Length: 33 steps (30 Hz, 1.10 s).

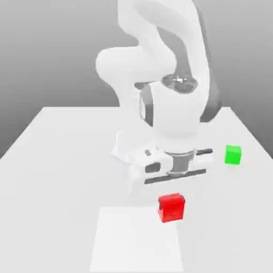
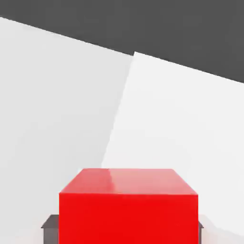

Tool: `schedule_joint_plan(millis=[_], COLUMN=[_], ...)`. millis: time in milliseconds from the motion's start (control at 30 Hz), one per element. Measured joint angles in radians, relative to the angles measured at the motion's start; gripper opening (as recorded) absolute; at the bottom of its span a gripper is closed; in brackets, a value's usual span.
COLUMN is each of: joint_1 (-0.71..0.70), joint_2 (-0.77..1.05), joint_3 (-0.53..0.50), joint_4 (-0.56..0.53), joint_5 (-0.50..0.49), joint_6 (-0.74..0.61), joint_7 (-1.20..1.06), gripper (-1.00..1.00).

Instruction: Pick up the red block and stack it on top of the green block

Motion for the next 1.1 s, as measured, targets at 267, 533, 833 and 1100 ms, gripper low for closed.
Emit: schedule_joint_plan(millis=[267, 533, 833, 1100], joint_1=[0.261, 0.484, 0.782, 0.773], joint_2=[-0.072, -0.147, -0.234, 0.013], joint_3=[0.101, 0.219, 0.339, 0.332], joint_4=[-0.044, -0.087, -0.134, -0.134], joint_5=[0.051, 0.117, 0.199, -0.079], joint_6=[-0.027, -0.055, -0.089, 0.142], joint_7=[-0.254, -0.518, -0.821, -0.662], gripper=[-1.0, -1.0, -1.0, -1.0])
